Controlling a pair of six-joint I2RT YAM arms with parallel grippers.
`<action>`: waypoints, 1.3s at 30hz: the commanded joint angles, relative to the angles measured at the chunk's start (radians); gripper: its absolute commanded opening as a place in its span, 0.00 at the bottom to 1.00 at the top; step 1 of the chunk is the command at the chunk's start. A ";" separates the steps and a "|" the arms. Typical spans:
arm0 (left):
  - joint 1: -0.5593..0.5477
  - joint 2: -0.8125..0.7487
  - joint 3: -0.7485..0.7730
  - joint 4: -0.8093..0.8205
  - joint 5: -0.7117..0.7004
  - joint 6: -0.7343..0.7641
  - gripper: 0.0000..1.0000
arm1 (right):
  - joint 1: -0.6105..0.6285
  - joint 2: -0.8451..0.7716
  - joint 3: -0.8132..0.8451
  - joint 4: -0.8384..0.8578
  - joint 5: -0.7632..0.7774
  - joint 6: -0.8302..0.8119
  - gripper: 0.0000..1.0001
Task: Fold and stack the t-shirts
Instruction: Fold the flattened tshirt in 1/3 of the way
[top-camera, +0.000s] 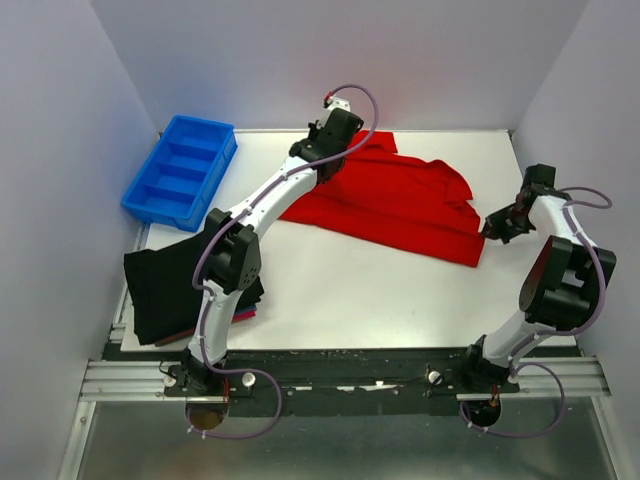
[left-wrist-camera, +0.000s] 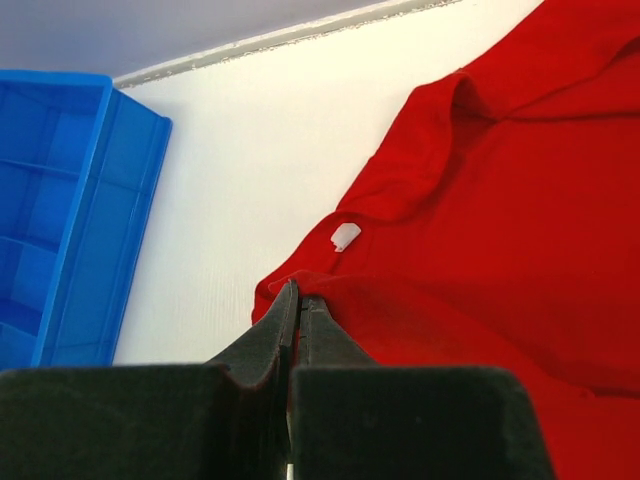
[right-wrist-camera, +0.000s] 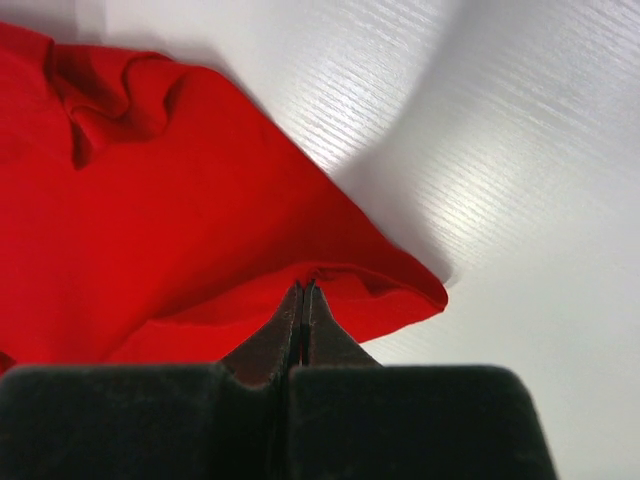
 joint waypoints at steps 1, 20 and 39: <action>0.012 0.035 0.040 0.063 -0.036 0.047 0.00 | -0.010 0.031 0.052 0.009 -0.008 0.013 0.01; 0.035 0.189 0.211 0.057 -0.136 0.062 0.00 | -0.010 0.154 0.153 0.015 0.054 0.025 0.01; 0.035 0.104 0.171 0.048 -0.044 -0.008 0.68 | -0.010 0.001 -0.023 0.121 0.004 0.019 0.39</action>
